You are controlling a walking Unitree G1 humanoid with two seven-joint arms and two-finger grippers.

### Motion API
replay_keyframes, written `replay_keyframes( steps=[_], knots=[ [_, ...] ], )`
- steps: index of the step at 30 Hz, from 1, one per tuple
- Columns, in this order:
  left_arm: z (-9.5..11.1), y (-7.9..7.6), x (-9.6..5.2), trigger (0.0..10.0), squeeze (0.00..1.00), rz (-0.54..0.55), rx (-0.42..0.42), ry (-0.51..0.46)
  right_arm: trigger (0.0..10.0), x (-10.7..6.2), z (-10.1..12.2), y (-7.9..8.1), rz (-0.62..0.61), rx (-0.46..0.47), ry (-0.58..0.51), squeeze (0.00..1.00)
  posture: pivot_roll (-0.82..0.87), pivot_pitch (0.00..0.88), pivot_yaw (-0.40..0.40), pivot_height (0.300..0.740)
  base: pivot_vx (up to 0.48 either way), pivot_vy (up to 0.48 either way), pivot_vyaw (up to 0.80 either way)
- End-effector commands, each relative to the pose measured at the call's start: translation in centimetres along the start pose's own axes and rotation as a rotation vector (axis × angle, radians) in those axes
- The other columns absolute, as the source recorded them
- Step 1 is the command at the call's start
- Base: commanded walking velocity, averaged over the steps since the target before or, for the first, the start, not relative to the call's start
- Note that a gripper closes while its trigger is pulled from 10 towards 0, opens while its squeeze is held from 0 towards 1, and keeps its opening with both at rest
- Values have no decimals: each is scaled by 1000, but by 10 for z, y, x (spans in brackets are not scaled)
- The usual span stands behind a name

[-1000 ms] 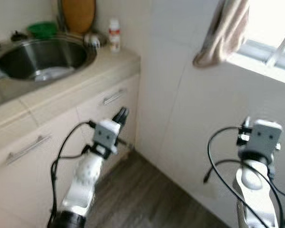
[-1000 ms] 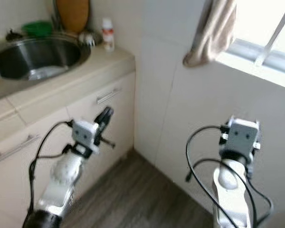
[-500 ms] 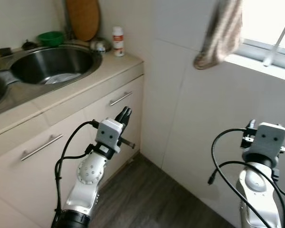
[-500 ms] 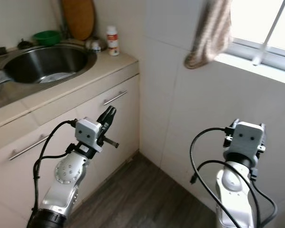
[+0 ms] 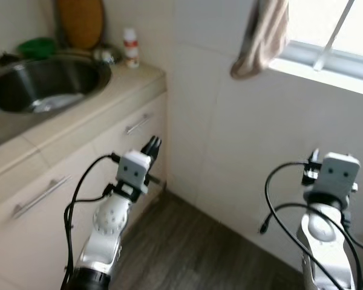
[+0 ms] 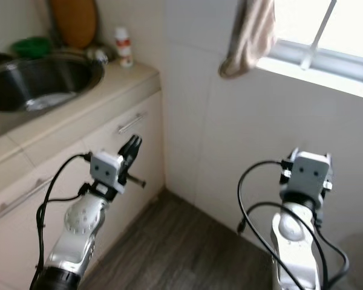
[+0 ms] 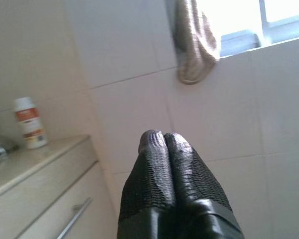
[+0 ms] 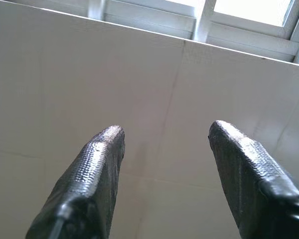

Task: Kitchen organization

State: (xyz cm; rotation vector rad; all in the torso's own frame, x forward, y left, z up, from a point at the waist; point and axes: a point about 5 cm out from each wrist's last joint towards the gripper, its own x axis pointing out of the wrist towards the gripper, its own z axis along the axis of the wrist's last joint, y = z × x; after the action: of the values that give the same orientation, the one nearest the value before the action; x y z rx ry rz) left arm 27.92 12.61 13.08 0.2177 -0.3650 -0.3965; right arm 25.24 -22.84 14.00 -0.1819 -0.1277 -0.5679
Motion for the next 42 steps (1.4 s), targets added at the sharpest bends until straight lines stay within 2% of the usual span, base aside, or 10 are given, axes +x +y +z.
replay_keyframes(
  steps=[1,5,8,15,21,27,32,42],
  knots=[
    [0,0,1,10000,0,-16,16,8,10000,1,1,0,1,1,-3,0,100,0,-52,740,0,-480,0],
    [0,0,1,10000,0,-12,13,6,10000,2,0,0,0,1,0,0,101,0,-52,740,0,-480,0],
    [2,0,1,10000,0,-1,-3,-18,10000,1,0,0,0,2,2,0,103,0,-52,740,0,0,-800],
    [1,0,0,10000,0,-6,-1,-1,10000,1,-1,0,1,3,2,0,104,0,-52,740,0,0,0],
    [0,0,1,10000,0,-11,-2,10,10000,2,-1,0,-1,3,4,0,101,0,-52,740,0,410,0],
    [0,0,1,10000,0,-10,-7,3,10000,2,-1,-1,-4,4,5,0,99,0,-53,740,0,480,-800],
    [1,0,1,10000,0,-10,0,-3,10000,2,-1,-2,-5,2,4,0,99,0,-55,740,0,0,-800],
    [1,-1,1,10000,0,-15,8,-4,10000,2,0,-1,-6,3,3,0,98,0,-55,740,0,0,-160]
  ],
)
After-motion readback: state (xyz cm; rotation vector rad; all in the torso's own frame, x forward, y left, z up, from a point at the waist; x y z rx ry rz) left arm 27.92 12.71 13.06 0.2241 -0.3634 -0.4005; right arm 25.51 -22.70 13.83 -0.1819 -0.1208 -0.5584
